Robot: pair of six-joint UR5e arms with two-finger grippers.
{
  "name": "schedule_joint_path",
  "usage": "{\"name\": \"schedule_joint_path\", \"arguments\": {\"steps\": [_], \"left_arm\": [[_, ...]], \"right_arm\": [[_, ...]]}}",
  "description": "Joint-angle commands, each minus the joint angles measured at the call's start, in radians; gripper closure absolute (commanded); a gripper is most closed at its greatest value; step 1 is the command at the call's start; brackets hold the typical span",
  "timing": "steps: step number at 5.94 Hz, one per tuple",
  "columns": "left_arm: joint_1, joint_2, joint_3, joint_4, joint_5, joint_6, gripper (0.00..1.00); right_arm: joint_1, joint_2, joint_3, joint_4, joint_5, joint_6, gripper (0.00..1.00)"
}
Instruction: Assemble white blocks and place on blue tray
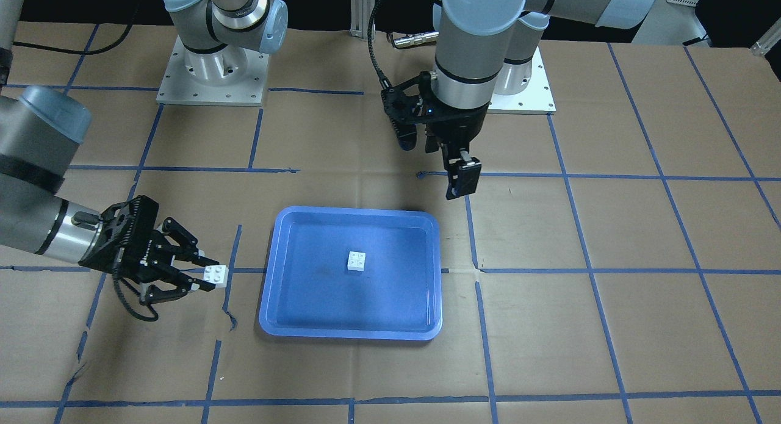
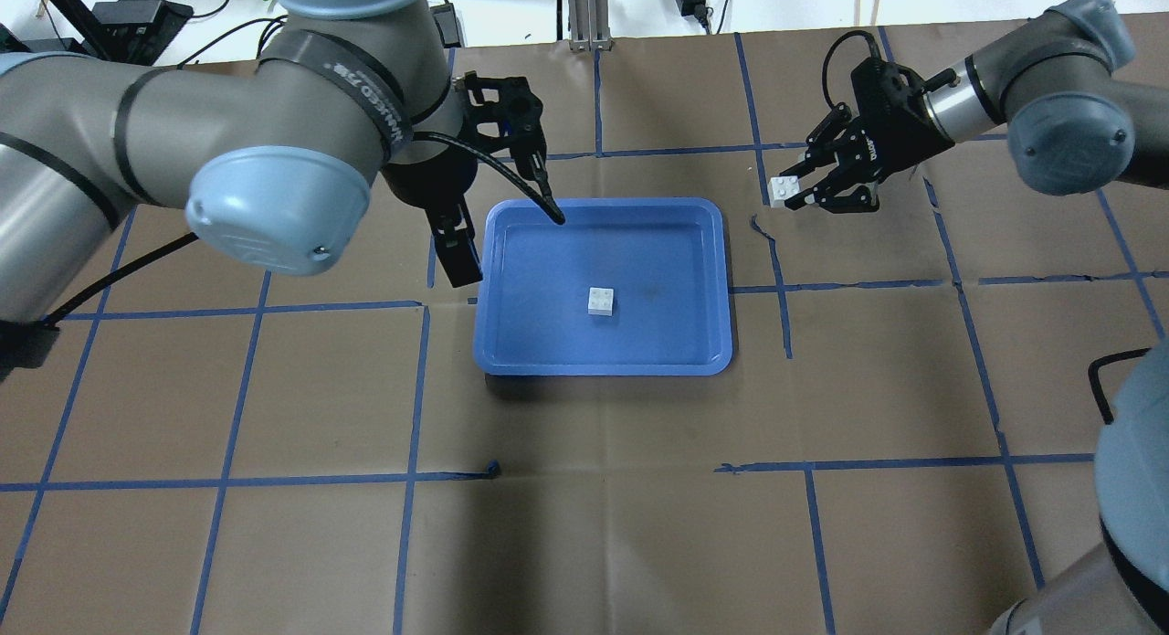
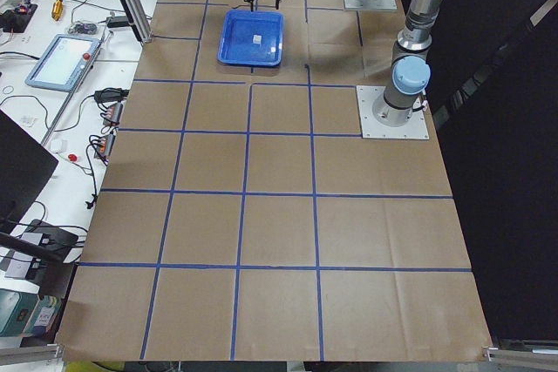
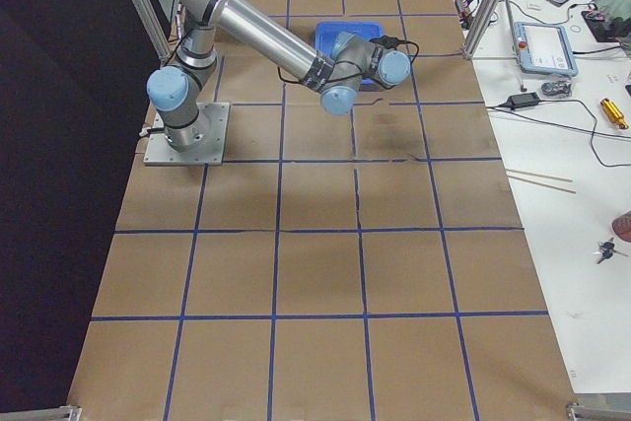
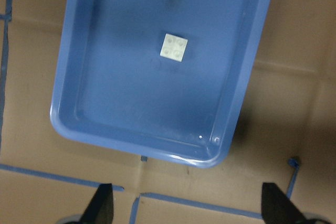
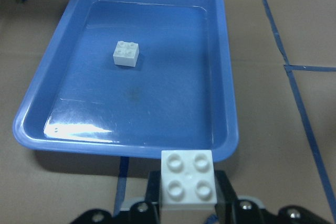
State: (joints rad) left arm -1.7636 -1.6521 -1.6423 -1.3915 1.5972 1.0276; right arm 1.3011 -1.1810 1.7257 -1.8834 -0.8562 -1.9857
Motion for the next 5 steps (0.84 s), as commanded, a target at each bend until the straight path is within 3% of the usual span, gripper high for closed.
{"name": "schedule_joint_path", "arguments": {"steps": [1, 3, 5], "left_arm": [[0.076, 0.066, 0.001, -0.038, 0.007, -0.239, 0.01], [0.104, 0.115, 0.001, -0.041, 0.003, -0.769, 0.01], [0.108, 0.124, 0.003, -0.046, 0.001, -0.998, 0.01]], "right_arm": [[0.085, -0.011, 0.075, -0.11, 0.002, 0.084, 0.91], [0.165, -0.002, 0.202, -0.396, 0.032, 0.284, 0.91], [0.21, 0.014, 0.267, -0.552, 0.062, 0.381, 0.91]]}}
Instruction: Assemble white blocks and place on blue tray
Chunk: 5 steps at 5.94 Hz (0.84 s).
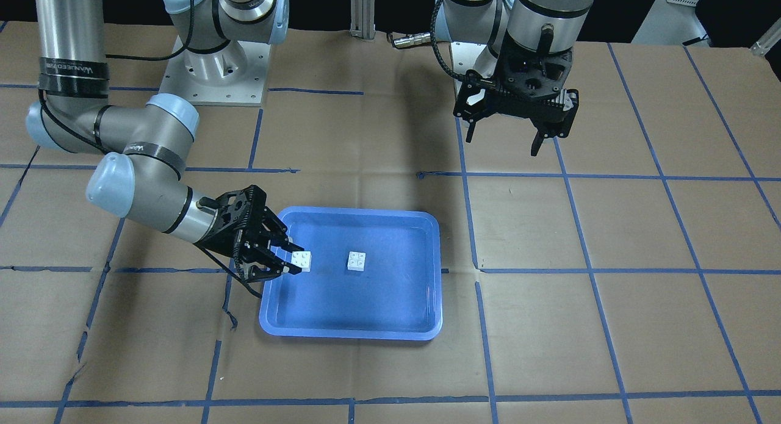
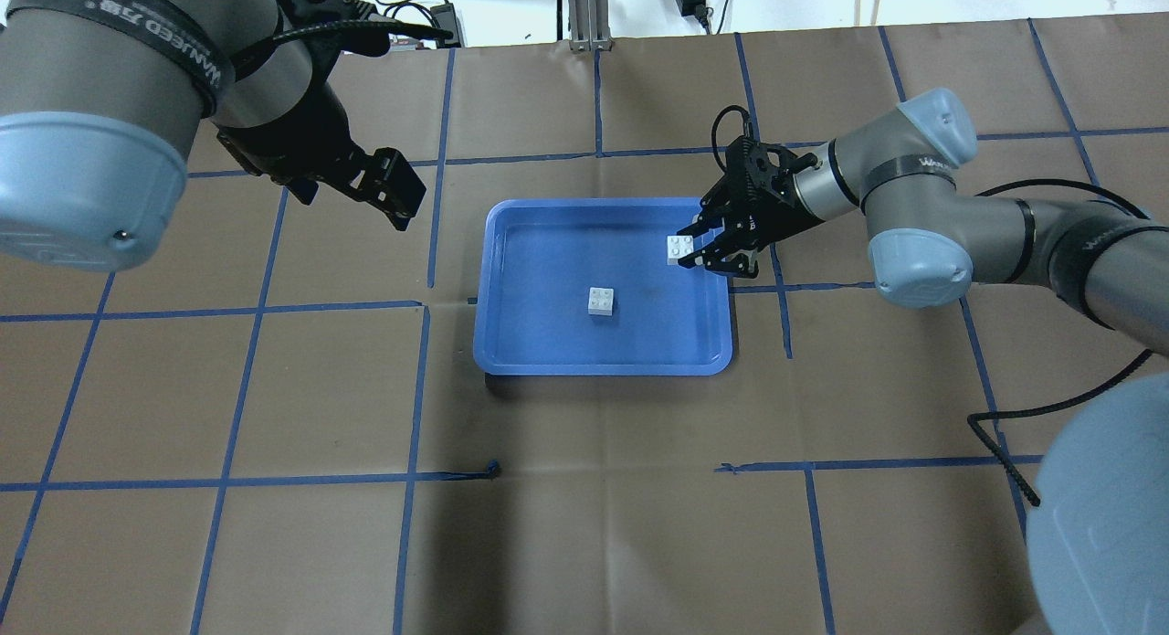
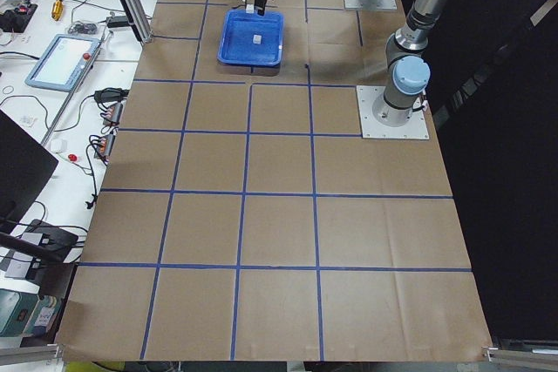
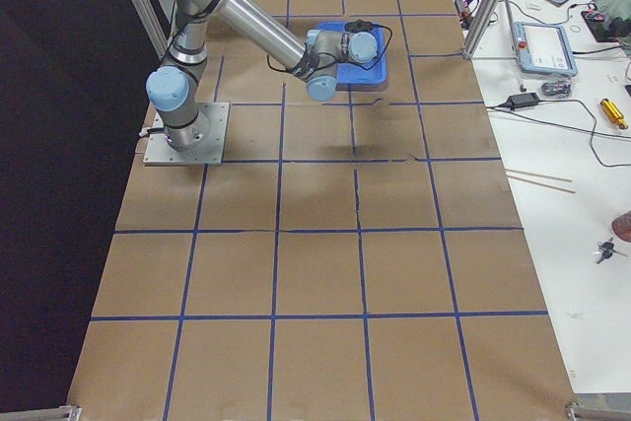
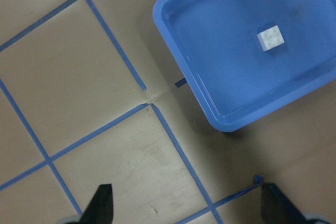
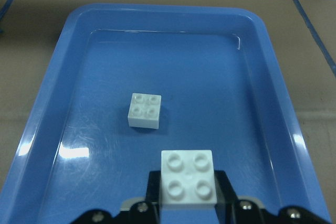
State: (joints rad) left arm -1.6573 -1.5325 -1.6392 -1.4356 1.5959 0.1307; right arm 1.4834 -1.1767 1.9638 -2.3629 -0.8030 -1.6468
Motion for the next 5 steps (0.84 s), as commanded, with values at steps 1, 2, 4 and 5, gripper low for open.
{"name": "schedule_joint_path", "arguments": {"steps": [1, 2, 4, 5], "left_arm": [[0.008, 0.003, 0.002, 0.001, -0.001, -0.111, 0.01], [0.013, 0.005, 0.004, 0.001, -0.001, -0.111, 0.01], [0.016, 0.005, 0.004, 0.006, -0.004, -0.111, 0.01], [0.014, 0.005, 0.004, 0.009, -0.004, -0.111, 0.01]], "right_arm": [[0.049, 0.047, 0.032, -0.161, 0.007, 0.108, 0.91], [0.049, 0.096, 0.035, -0.22, 0.005, 0.12, 0.91], [0.049, 0.109, 0.073, -0.259, 0.007, 0.124, 0.91], [0.063, 0.109, 0.087, -0.271, 0.007, 0.127, 0.9]]}}
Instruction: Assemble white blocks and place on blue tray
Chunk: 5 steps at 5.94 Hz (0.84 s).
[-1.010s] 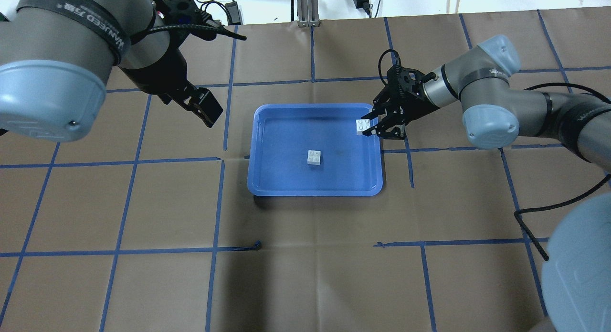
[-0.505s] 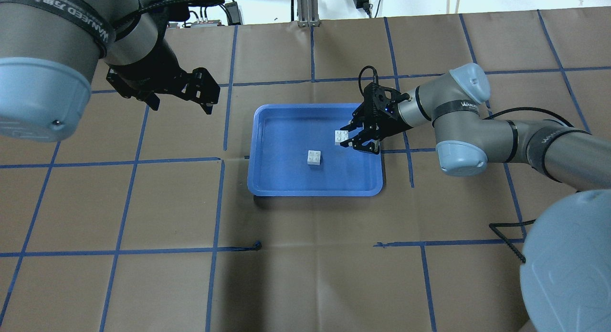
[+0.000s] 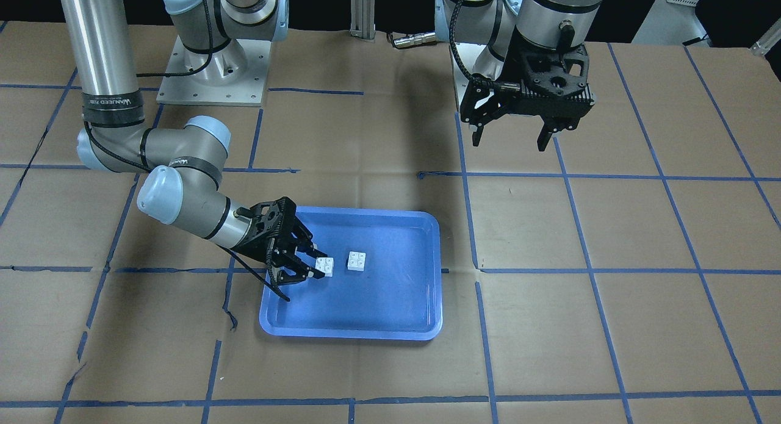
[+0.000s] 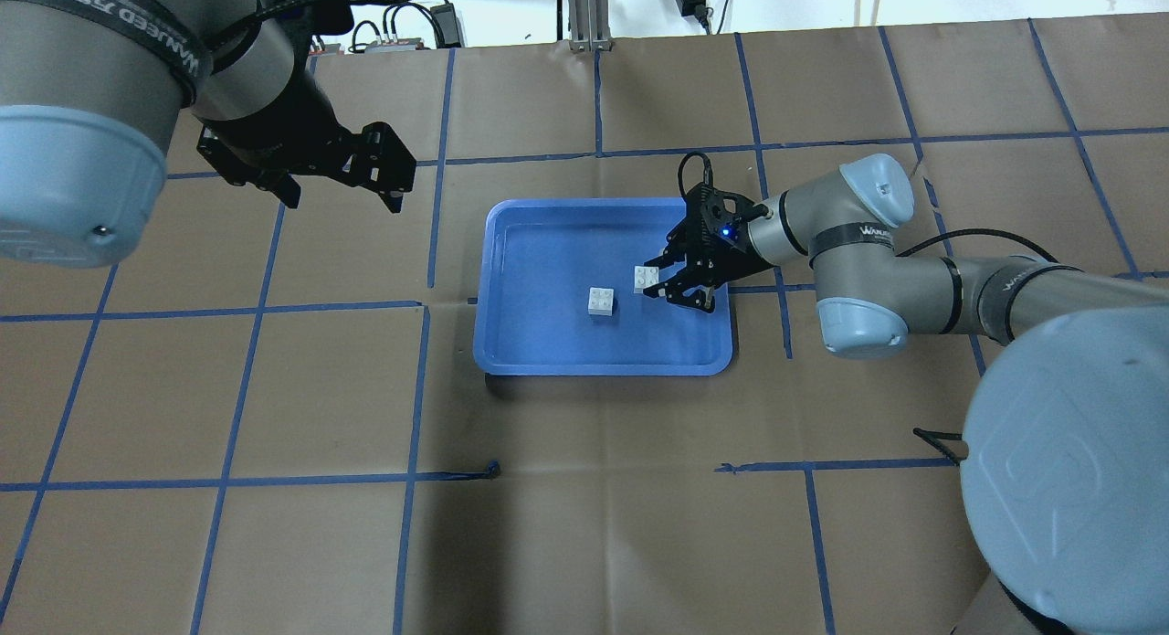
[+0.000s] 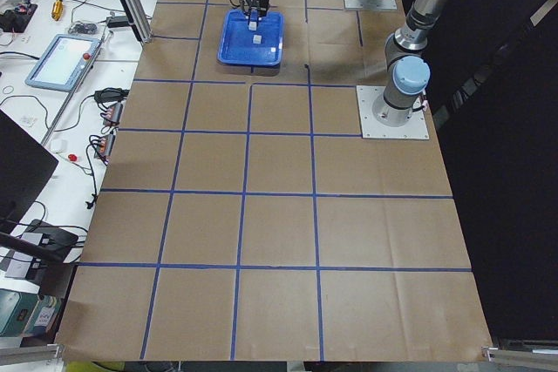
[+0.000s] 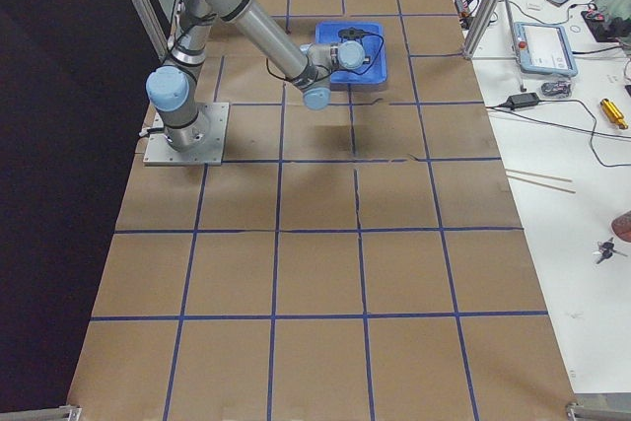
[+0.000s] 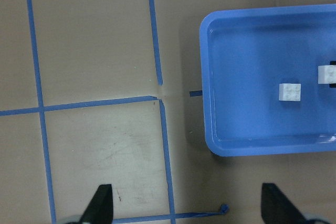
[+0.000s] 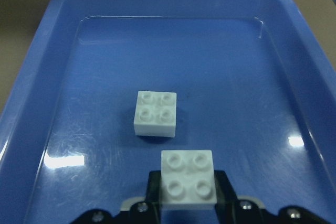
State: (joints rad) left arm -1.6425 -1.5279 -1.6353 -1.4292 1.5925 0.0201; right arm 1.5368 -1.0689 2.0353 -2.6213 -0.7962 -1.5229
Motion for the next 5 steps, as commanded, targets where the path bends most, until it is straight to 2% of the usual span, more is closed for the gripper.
{"name": "schedule_joint_path", "arguments": {"steps": [1, 5], "left_arm": [[0.001, 0.0, 0.002, 0.003, 0.0, 0.0, 0.01], [0.001, 0.0, 0.002, 0.004, 0.0, 0.0, 0.01]], "right_arm": [[0.035, 0.001, 0.023, -0.04, -0.001, 0.041, 0.91], [0.042, 0.004, 0.036, -0.089, -0.008, 0.098, 0.91]]}}
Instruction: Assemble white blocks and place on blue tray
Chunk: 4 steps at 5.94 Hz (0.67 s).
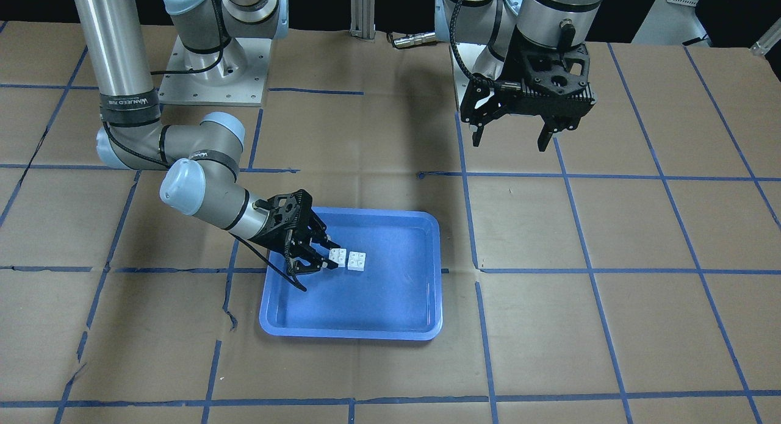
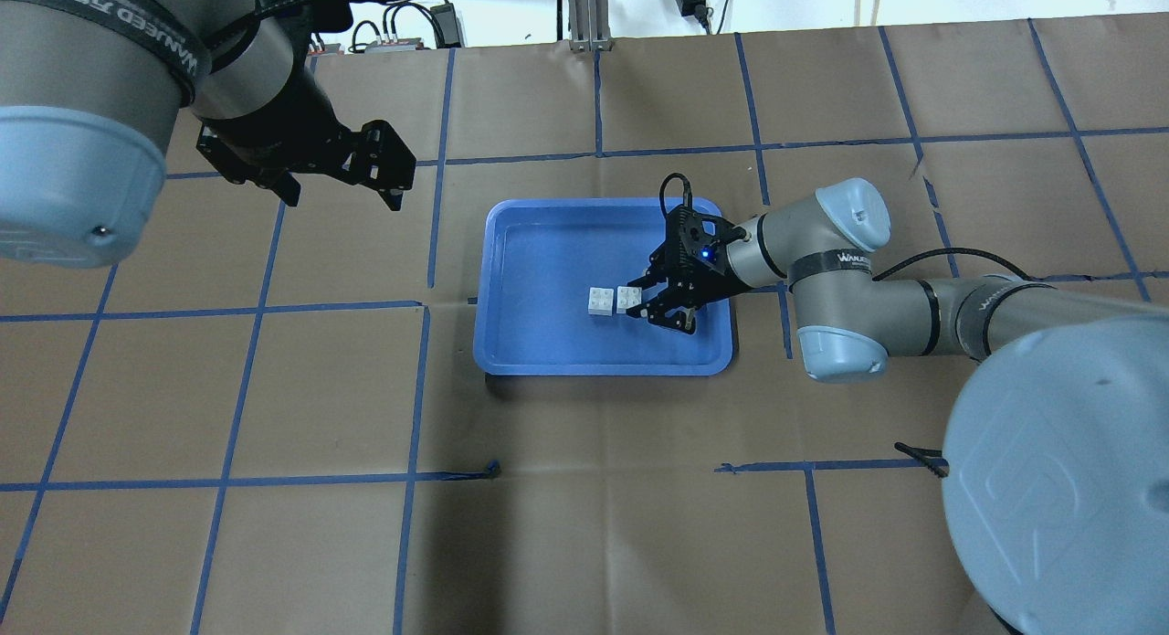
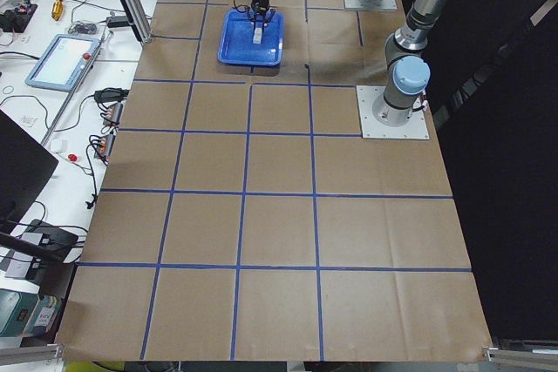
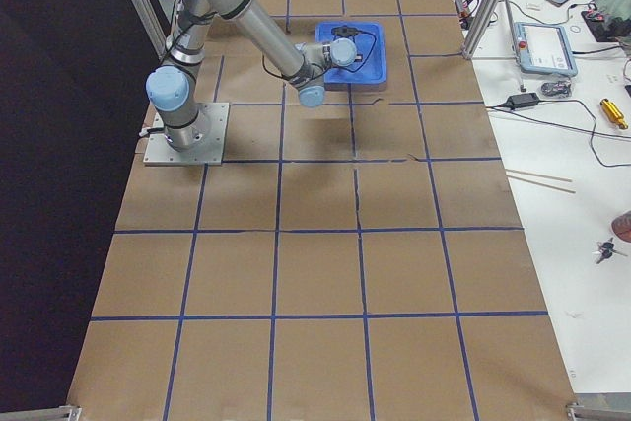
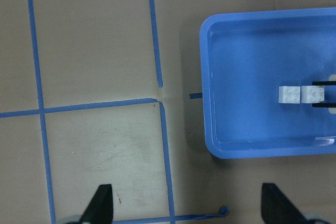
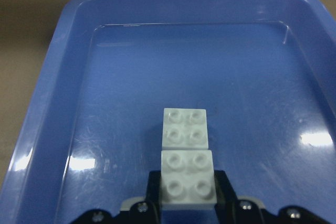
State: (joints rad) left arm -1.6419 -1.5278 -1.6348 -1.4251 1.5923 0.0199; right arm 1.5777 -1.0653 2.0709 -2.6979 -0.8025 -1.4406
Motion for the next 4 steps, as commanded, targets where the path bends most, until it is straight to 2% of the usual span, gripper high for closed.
{"name": "schedule_joint_path", "arguments": {"steps": [1, 4], "left_arm": [[-0.001, 0.0, 0.001, 0.0, 0.0, 0.0, 0.01], [-0.001, 0.0, 0.0, 0.0, 0.0, 0.0, 0.01]], "right_arm": [[0.001, 0.001, 0.0, -0.016, -0.004, 0.014, 0.91], [0.001, 0.001, 0.001, -0.017, -0.012, 0.014, 0.9]]}}
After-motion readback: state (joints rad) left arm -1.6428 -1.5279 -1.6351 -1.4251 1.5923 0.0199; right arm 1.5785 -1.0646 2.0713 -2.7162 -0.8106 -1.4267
